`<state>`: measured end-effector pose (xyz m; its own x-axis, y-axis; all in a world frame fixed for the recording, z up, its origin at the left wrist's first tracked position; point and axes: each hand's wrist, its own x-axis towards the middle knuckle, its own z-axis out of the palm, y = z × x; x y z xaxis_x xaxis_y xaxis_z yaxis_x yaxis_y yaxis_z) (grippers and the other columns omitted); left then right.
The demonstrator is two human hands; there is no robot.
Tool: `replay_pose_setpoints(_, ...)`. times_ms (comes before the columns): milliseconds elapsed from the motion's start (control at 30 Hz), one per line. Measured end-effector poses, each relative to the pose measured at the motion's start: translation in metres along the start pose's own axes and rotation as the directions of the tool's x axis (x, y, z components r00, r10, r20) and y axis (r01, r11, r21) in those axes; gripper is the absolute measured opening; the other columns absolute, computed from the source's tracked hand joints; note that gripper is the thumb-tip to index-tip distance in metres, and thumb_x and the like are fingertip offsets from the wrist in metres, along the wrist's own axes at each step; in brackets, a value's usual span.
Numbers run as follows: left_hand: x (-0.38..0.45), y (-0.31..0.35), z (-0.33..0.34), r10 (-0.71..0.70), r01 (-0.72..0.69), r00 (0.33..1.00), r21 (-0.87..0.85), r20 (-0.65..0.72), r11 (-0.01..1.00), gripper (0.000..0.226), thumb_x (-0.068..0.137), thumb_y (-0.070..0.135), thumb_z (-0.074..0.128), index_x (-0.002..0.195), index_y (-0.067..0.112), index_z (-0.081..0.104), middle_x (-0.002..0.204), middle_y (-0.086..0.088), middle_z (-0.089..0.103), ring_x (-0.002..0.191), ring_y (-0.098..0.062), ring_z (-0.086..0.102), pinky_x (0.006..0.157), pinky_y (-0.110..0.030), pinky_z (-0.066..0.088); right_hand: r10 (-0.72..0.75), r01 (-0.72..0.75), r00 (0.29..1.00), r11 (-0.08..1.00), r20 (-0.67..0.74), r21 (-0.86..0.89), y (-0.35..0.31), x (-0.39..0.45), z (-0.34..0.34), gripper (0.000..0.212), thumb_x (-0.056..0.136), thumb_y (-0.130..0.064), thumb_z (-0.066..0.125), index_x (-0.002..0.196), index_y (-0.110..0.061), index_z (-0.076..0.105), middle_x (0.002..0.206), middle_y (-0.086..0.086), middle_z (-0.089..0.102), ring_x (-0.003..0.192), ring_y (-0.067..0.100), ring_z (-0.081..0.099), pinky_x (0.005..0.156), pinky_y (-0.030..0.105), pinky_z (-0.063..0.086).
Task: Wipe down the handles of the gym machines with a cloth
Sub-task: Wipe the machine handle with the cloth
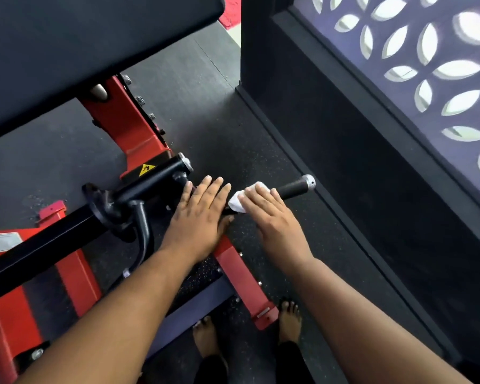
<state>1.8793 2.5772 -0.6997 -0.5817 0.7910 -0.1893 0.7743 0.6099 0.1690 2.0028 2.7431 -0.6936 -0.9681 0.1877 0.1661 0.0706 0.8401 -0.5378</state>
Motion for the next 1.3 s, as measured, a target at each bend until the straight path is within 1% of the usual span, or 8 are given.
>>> replay_pose_setpoints(100, 0.0, 0.001, 0.0, -0.002, 0.002, 1.0, -0.007, -0.025, 1.0, 0.07, 0.103, 0.057, 0.023, 0.162, 0.018, 0.027, 0.168, -0.005, 0.027, 0.157, -0.025, 0.018, 0.127, -0.045, -0.005, -0.055, 0.061, 0.997, 0.993, 0.056, -0.098, 0.022, -0.005, -0.003, 0.05, 0.096, -0.009, 0.04, 0.143, -0.005, 0.057, 0.149, 0.013, 0.055, 0.144, 0.031, 0.043, 0.124, 0.044, 0.025)
replay_pose_setpoints(300, 0.003, 0.006, -0.008, -0.054, 0.056, 0.997, -0.035, 0.048, 0.998, 0.073, 0.099, 0.061, 0.005, 0.164, 0.029, 0.008, 0.172, 0.005, 0.007, 0.159, -0.016, -0.002, 0.122, -0.037, -0.023, 0.178, -0.187, 0.981, 0.974, -0.08, -0.131, 0.046, -0.009, -0.012, 0.058, 0.089, 0.012, 0.05, 0.145, -0.002, 0.052, 0.151, 0.016, 0.052, 0.148, 0.033, 0.038, 0.126, 0.047, 0.02)
replay_pose_setpoints(467, 0.004, 0.006, -0.007, -0.065, 0.066, 0.996, -0.009, 0.058, 0.998, 0.07, 0.099, 0.057, 0.004, 0.164, 0.031, 0.004, 0.173, 0.004, 0.004, 0.159, -0.017, -0.001, 0.124, -0.042, -0.018, -0.085, 0.09, 0.995, 0.992, 0.058, -0.083, 0.007, -0.012, 0.005, 0.052, 0.097, -0.008, 0.035, 0.146, -0.005, 0.053, 0.154, 0.014, 0.048, 0.149, 0.03, 0.036, 0.126, 0.045, 0.021)
replay_pose_setpoints(700, 0.003, 0.009, -0.012, -0.071, 0.073, 0.996, -0.026, 0.059, 0.997, 0.073, 0.097, 0.062, 0.003, 0.164, 0.033, 0.001, 0.172, 0.005, -0.002, 0.158, -0.016, -0.006, 0.123, -0.039, -0.022, 0.288, -0.31, 0.942, 0.944, -0.174, -0.112, 0.057, -0.019, -0.014, 0.07, 0.086, 0.019, 0.053, 0.151, -0.002, 0.043, 0.158, 0.015, 0.04, 0.152, 0.033, 0.029, 0.126, 0.053, 0.016)
replay_pose_setpoints(900, 0.002, 0.009, -0.01, -0.068, 0.069, 0.996, -0.019, 0.057, 0.997, 0.072, 0.1, 0.061, 0.01, 0.164, 0.027, 0.012, 0.172, 0.0, 0.011, 0.159, -0.021, 0.005, 0.122, -0.036, -0.023, -0.082, 0.09, 0.993, 0.99, 0.083, -0.107, 0.02, -0.018, 0.005, 0.067, 0.092, 0.002, 0.048, 0.157, -0.008, 0.036, 0.164, 0.009, 0.03, 0.156, 0.025, 0.016, 0.129, 0.042, 0.008)
replay_pose_setpoints(1067, 0.002, 0.01, -0.01, -0.077, 0.079, 0.995, -0.016, 0.064, 0.997, 0.075, 0.097, 0.063, 0.003, 0.163, 0.029, -0.001, 0.172, 0.004, -0.004, 0.158, -0.016, -0.009, 0.12, -0.037, -0.027, 0.241, -0.256, 0.964, 0.956, -0.112, -0.142, 0.053, -0.016, -0.017, 0.07, 0.088, 0.017, 0.053, 0.154, -0.003, 0.04, 0.16, 0.014, 0.038, 0.153, 0.031, 0.025, 0.128, 0.046, 0.011)
replay_pose_setpoints(1200, 0.002, 0.009, -0.01, -0.075, 0.077, 0.995, -0.023, 0.071, 0.997, 0.075, 0.097, 0.064, 0.005, 0.164, 0.029, 0.001, 0.172, 0.004, -0.003, 0.158, -0.016, -0.008, 0.12, -0.037, -0.027, 0.209, -0.212, 0.977, 0.97, -0.035, -0.121, 0.033, -0.012, -0.011, 0.064, 0.092, 0.008, 0.055, 0.154, -0.002, 0.04, 0.16, 0.016, 0.037, 0.154, 0.032, 0.023, 0.126, 0.052, 0.015)
replay_pose_setpoints(1300, 0.003, 0.008, -0.013, -0.058, 0.061, 0.995, -0.036, 0.087, 0.997, 0.077, 0.096, 0.065, 0.002, 0.164, 0.03, 0.002, 0.173, 0.005, -0.001, 0.158, -0.015, -0.009, 0.119, -0.035, -0.028, 0.088, -0.064, 0.986, 0.983, 0.139, -0.171, 0.01, -0.008, -0.006, 0.06, 0.102, -0.027, 0.05, 0.157, -0.006, 0.035, 0.164, 0.013, 0.032, 0.156, 0.03, 0.016, 0.127, 0.053, 0.015)
